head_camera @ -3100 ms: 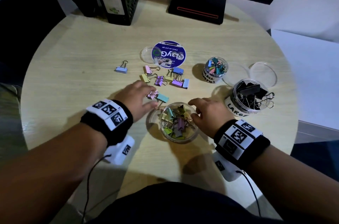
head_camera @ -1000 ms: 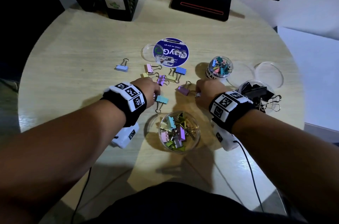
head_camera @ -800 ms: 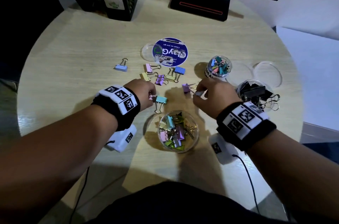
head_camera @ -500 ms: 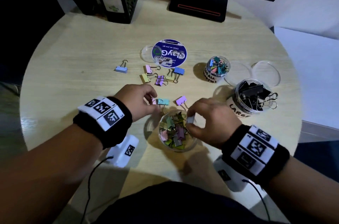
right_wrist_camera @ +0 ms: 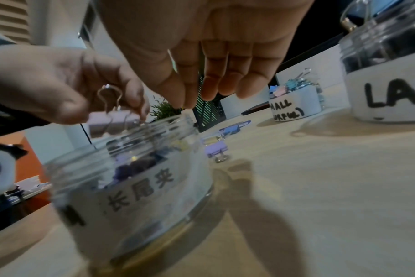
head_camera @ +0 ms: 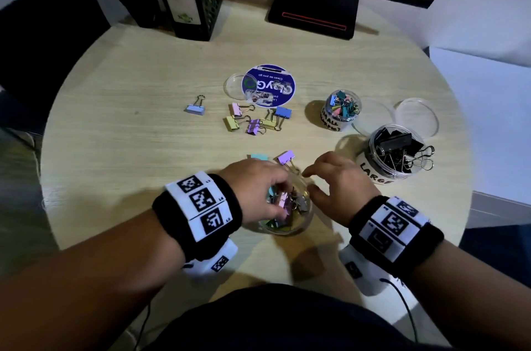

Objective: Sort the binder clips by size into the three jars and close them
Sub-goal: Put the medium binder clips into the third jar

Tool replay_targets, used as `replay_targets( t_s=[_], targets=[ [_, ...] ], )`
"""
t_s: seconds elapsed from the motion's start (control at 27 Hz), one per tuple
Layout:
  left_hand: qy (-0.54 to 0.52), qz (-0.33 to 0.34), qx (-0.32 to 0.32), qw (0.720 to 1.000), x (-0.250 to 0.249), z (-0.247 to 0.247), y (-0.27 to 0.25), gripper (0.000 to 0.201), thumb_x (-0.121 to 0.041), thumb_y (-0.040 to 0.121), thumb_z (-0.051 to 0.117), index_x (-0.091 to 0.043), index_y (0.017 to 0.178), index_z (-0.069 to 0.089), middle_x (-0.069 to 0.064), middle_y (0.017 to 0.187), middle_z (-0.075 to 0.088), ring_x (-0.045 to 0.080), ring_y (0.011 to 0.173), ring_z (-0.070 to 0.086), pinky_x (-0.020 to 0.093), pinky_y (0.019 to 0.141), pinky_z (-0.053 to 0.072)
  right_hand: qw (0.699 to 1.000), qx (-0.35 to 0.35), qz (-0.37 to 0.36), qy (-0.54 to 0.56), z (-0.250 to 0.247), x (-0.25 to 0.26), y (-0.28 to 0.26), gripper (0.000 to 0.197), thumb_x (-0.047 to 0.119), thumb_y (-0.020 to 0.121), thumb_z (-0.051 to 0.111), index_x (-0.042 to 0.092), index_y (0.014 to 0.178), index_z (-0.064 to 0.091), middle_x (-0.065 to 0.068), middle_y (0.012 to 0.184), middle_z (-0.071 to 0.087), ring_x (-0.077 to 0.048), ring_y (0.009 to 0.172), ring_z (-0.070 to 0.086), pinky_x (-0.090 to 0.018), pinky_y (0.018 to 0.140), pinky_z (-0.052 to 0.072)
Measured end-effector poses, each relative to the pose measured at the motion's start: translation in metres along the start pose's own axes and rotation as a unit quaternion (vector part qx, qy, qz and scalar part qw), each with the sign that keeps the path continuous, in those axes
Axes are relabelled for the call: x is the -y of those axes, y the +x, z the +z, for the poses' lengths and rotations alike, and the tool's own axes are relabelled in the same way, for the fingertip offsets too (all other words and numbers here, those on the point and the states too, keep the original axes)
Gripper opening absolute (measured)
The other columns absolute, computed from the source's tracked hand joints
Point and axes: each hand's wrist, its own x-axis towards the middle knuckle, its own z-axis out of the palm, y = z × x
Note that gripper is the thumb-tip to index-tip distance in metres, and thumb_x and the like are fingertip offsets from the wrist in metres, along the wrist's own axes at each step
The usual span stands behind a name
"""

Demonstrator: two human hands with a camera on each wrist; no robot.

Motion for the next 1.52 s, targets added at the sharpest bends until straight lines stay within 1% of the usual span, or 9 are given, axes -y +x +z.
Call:
replay_targets(
  t_s=[0.11, 0.22, 0.41, 0.52, 0.63, 1.0, 1.3, 1.41, 1.52],
  targets=[
    [-0.022, 0.002, -0.011, 1.0, 0.002, -0.003, 0.003, 0.035, -0.048, 0.077, 0.067, -0.03, 0.107, 0.062, -0.011, 0.107, 0.056, 0.008, 0.097, 0.05, 0.029, 0.089, 0.043, 0.999, 0.022, 0.032, -0.034, -0.006, -0.006, 0.013, 0.024, 0.017, 0.079, 0.061, 0.017, 0.102, 0.07, -0.008, 0.106, 0.062, -0.03, 0.097, 0.059, -0.034, 0.087, 0.045],
    [-0.006, -0.035, -0.081, 0.996, 0.013, -0.017, 0.013, 0.019, -0.022, 0.094, 0.05, -0.027, 0.11, 0.059, -0.009, 0.113, 0.052, 0.009, 0.102, 0.049, 0.032, 0.097, 0.042, 0.995, 0.059, 0.068, -0.052, -0.011, -0.015, 0.033, 0.027, 0.021, 0.087, 0.056, 0.022, 0.112, 0.065, -0.004, 0.119, 0.057, -0.023, 0.1, 0.058, -0.03, 0.087, 0.045],
    [0.096, -0.099, 0.006, 0.99, 0.041, -0.025, 0.045, 0.066, 0.01, 0.082, 0.043, -0.035, 0.132, 0.045, -0.002, 0.139, 0.039, 0.017, 0.12, 0.049, 0.032, 0.092, 0.047, 0.987, 0.125, 0.068, -0.081, -0.004, -0.015, 0.062, 0.033, 0.03, 0.093, 0.048, 0.029, 0.126, 0.055, 0.0, 0.126, 0.054, -0.019, 0.104, 0.057, -0.027, 0.082, 0.045],
    [0.138, -0.081, 0.068, 0.985, 0.046, -0.018, 0.055, 0.055, -0.013, 0.091, 0.051, -0.043, 0.135, 0.04, -0.001, 0.133, 0.043, 0.017, 0.115, 0.049, 0.026, 0.083, 0.043, 0.974, 0.209, 0.03, -0.083, 0.006, -0.006, 0.071, 0.044, 0.03, 0.092, 0.049, 0.035, 0.135, 0.043, 0.0, 0.134, 0.045, -0.022, 0.117, 0.05, -0.03, 0.094, 0.042],
    [0.182, -0.076, 0.097, 0.976, 0.047, -0.011, 0.058, 0.048, -0.037, 0.092, 0.053, -0.038, 0.138, 0.039, 0.0, 0.132, 0.041, 0.02, 0.115, 0.048, 0.024, 0.079, 0.037, 0.961, 0.247, 0.011, -0.121, 0.012, -0.009, 0.073, 0.04, 0.035, 0.092, 0.048, 0.036, 0.132, 0.046, -0.002, 0.132, 0.044, -0.025, 0.117, 0.049, -0.032, 0.096, 0.043],
    [0.196, -0.107, 0.097, 0.97, 0.056, -0.012, 0.063, 0.04, -0.026, 0.091, 0.059, -0.03, 0.129, 0.05, 0.006, 0.127, 0.049, 0.025, 0.114, 0.049, 0.029, 0.083, 0.039, 0.962, 0.217, 0.085, -0.145, 0.002, -0.027, 0.054, 0.019, 0.027, 0.083, 0.051, 0.016, 0.096, 0.059, -0.006, 0.091, 0.056, -0.027, 0.086, 0.057, -0.031, 0.07, 0.049],
    [0.174, -0.126, 0.086, 0.973, 0.053, -0.011, 0.062, 0.036, -0.024, 0.089, 0.062, -0.025, 0.125, 0.052, 0.008, 0.119, 0.053, 0.025, 0.109, 0.05, 0.031, 0.082, 0.041, 0.98, 0.143, 0.089, -0.104, 0.002, -0.037, 0.036, 0.016, 0.026, 0.083, 0.064, 0.014, 0.094, 0.061, -0.005, 0.101, 0.058, -0.019, 0.081, 0.051, -0.03, 0.073, 0.047],
    [0.163, -0.14, 0.089, 0.972, 0.052, -0.012, 0.061, 0.038, -0.027, 0.089, 0.063, -0.023, 0.125, 0.052, 0.008, 0.121, 0.053, 0.025, 0.111, 0.05, 0.031, 0.085, 0.041, 0.992, 0.059, 0.095, -0.05, 0.001, -0.037, 0.032, 0.019, 0.024, 0.083, 0.065, 0.013, 0.099, 0.066, -0.007, 0.103, 0.058, -0.024, 0.087, 0.057, -0.027, 0.075, 0.046],
    [0.155, -0.145, 0.083, 0.974, 0.051, -0.013, 0.061, 0.036, -0.022, 0.089, 0.062, -0.024, 0.124, 0.053, 0.008, 0.12, 0.053, 0.025, 0.109, 0.051, 0.03, 0.083, 0.041, 0.993, -0.062, 0.08, 0.059, -0.003, -0.027, 0.029, 0.02, 0.02, 0.077, 0.074, 0.011, 0.094, 0.071, -0.001, 0.092, 0.057, -0.016, 0.077, 0.057, -0.023, 0.074, 0.047]
  ],
)
